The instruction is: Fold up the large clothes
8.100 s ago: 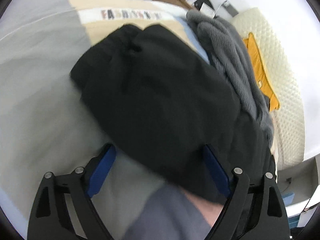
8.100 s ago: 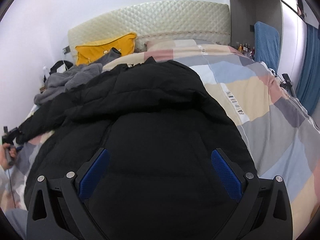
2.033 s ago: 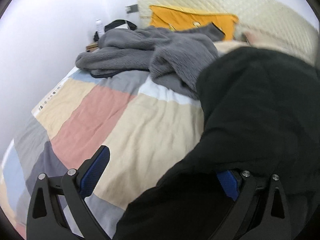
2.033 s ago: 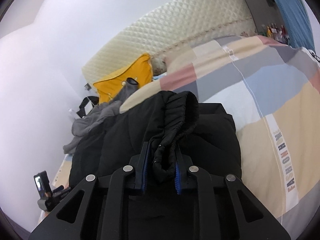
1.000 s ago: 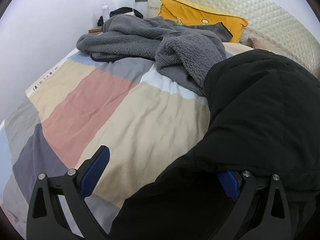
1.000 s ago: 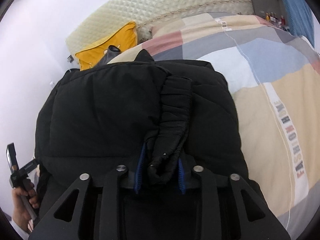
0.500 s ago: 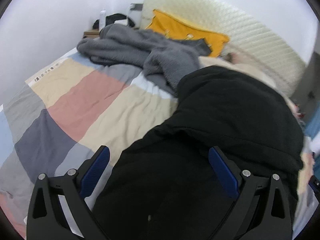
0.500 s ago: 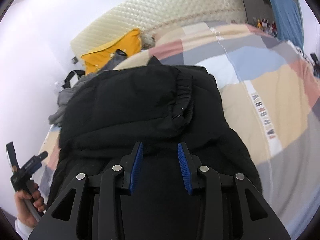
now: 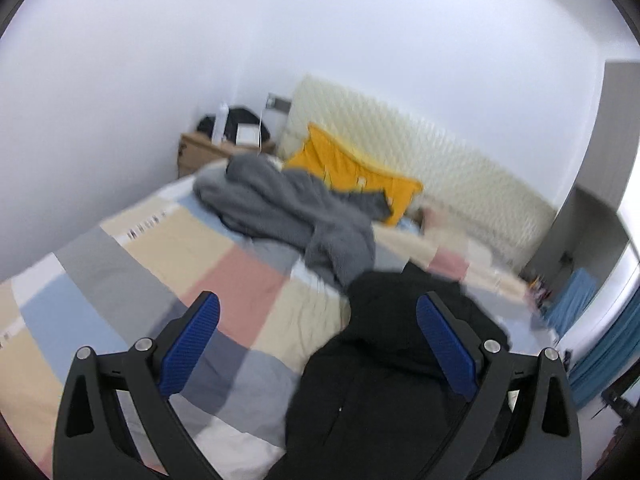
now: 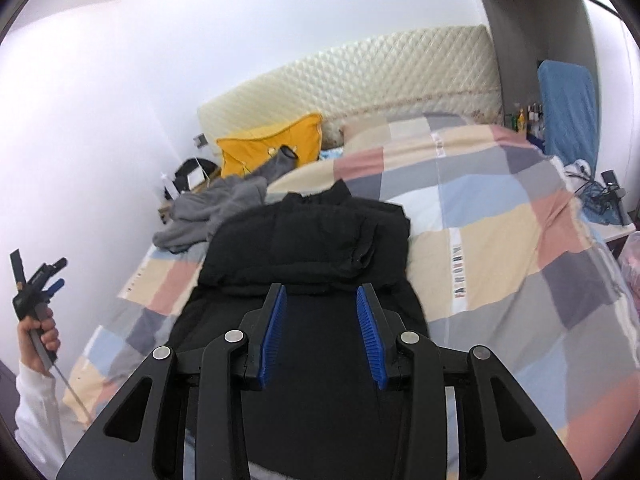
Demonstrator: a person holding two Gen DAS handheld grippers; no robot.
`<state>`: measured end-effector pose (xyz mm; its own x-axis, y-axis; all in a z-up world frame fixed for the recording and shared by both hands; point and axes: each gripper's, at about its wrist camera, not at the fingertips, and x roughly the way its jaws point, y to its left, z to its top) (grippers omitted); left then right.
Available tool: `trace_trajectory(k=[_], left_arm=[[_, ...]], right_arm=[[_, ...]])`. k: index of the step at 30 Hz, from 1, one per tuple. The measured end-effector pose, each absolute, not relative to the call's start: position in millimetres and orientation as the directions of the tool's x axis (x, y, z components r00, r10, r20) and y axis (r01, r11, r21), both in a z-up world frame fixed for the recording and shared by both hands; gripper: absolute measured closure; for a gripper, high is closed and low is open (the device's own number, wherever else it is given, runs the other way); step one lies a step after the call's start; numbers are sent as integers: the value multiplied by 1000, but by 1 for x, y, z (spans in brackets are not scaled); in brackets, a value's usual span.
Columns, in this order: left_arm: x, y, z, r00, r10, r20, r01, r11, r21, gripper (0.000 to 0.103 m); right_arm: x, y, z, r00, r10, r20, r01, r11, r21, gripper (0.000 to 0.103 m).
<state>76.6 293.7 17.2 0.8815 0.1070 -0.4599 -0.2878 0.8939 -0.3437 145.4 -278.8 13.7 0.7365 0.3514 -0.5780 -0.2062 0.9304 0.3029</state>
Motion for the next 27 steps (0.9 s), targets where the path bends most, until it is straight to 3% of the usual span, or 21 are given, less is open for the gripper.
trace_trajectory(k=[4, 8, 11, 18, 21, 27], left_arm=[[44, 313, 47, 887, 59, -458, -242, 904, -352, 5], [33, 322, 34, 876, -29, -482, -190, 897, -398, 5], [43, 326, -2, 839, -88, -537, -183, 883, -431, 8], [78, 317, -136, 685, -342, -643, -155, 794, -588, 14], [90, 308, -183, 626, -414, -661, -166, 757, -631, 15], [111, 296, -245, 545, -526, -653, -191, 681, -707, 16]], right_arm=[[117, -296, 35, 754, 314, -577, -190, 945, 267, 68], [99, -313, 29, 721, 363, -590, -184, 922, 342, 65], [97, -324, 12, 699, 363, -615, -170, 921, 351, 56], [112, -345, -93, 566, 423, -708, -87, 884, 459, 53], [123, -349, -147, 482, 458, -747, -29, 860, 509, 52], [143, -354, -225, 378, 499, -780, 83, 821, 565, 40]])
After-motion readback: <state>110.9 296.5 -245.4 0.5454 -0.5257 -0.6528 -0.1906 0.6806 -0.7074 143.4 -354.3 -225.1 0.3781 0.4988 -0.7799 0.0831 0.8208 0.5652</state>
